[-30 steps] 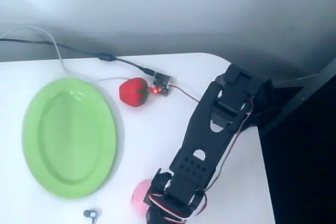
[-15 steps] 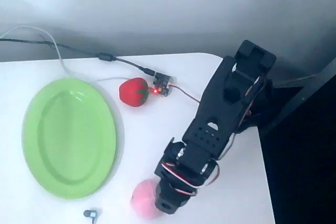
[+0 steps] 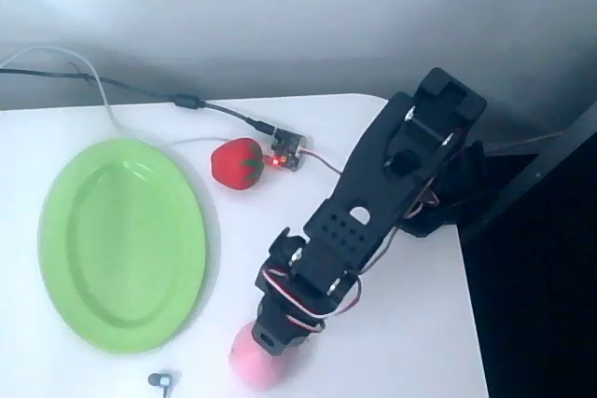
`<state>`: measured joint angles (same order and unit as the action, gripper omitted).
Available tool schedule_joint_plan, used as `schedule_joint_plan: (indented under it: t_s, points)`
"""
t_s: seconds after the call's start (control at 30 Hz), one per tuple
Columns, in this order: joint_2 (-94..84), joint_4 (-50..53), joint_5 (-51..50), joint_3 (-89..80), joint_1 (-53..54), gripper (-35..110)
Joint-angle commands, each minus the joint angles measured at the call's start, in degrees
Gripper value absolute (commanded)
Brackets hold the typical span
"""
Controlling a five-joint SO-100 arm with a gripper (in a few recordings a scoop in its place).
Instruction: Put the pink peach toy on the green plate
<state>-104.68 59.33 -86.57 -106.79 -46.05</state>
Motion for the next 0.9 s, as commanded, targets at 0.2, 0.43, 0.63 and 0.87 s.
schedule_joint_plan:
  t_s: [0.2,0.43,0.63,0.87]
  points:
    - [4.2,-4.7,-0.4,2.6,2.3,31]
    - [3.1,-7.2,-0.6,5.0,2.3,45]
    - [0.7,-7.2,0.4,4.3,2.3,44]
    - [-0.8,-7.6,0.4,4.7,2.1,42]
